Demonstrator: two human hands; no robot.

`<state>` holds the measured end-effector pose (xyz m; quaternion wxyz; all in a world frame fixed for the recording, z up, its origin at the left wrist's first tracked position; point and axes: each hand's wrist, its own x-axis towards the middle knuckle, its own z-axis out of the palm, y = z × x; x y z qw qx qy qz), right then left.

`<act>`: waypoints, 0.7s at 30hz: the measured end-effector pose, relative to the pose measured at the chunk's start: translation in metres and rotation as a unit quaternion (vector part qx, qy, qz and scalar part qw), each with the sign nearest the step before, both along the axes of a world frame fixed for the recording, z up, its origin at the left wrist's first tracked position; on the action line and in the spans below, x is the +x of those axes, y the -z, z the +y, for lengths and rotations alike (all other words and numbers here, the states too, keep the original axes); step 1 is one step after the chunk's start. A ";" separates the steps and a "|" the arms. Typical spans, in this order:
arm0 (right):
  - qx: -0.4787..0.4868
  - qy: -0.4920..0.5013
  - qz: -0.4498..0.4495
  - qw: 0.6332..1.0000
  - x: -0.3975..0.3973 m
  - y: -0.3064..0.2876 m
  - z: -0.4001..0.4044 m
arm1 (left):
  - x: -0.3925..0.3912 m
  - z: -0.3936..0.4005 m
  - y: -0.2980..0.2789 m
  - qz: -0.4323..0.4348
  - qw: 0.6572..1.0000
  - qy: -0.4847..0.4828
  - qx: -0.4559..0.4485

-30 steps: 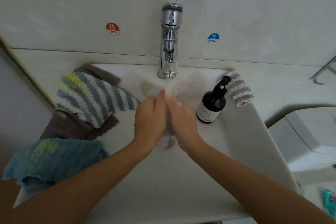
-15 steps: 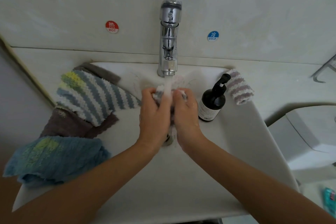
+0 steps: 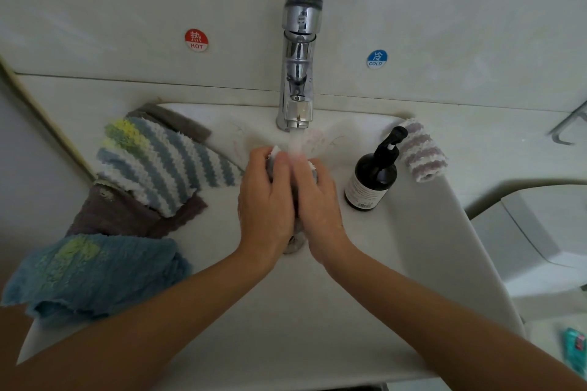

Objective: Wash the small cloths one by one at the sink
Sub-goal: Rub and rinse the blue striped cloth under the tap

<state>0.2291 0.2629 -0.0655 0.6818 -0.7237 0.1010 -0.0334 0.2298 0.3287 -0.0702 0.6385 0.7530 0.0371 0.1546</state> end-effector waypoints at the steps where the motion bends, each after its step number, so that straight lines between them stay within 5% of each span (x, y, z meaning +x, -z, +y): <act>1: -0.011 0.002 0.003 1.000 0.002 0.002 0.000 | -0.001 -0.001 0.000 0.004 1.000 0.001 -0.006; 4: -0.053 -0.002 0.015 0.998 0.004 0.004 0.004 | -0.003 -0.004 0.000 0.023 0.999 0.006 -0.029; 7: 0.004 0.026 0.054 0.998 0.001 0.002 0.008 | -0.002 -0.006 -0.001 0.044 0.997 -0.005 -0.055; 16: -0.010 0.004 -0.002 1.000 0.003 0.002 0.004 | 0.008 -0.003 0.003 0.049 0.999 -0.004 -0.007; 21: 0.006 0.044 -0.003 0.999 0.004 0.001 0.004 | 0.004 -0.006 0.002 0.091 0.993 0.009 -0.073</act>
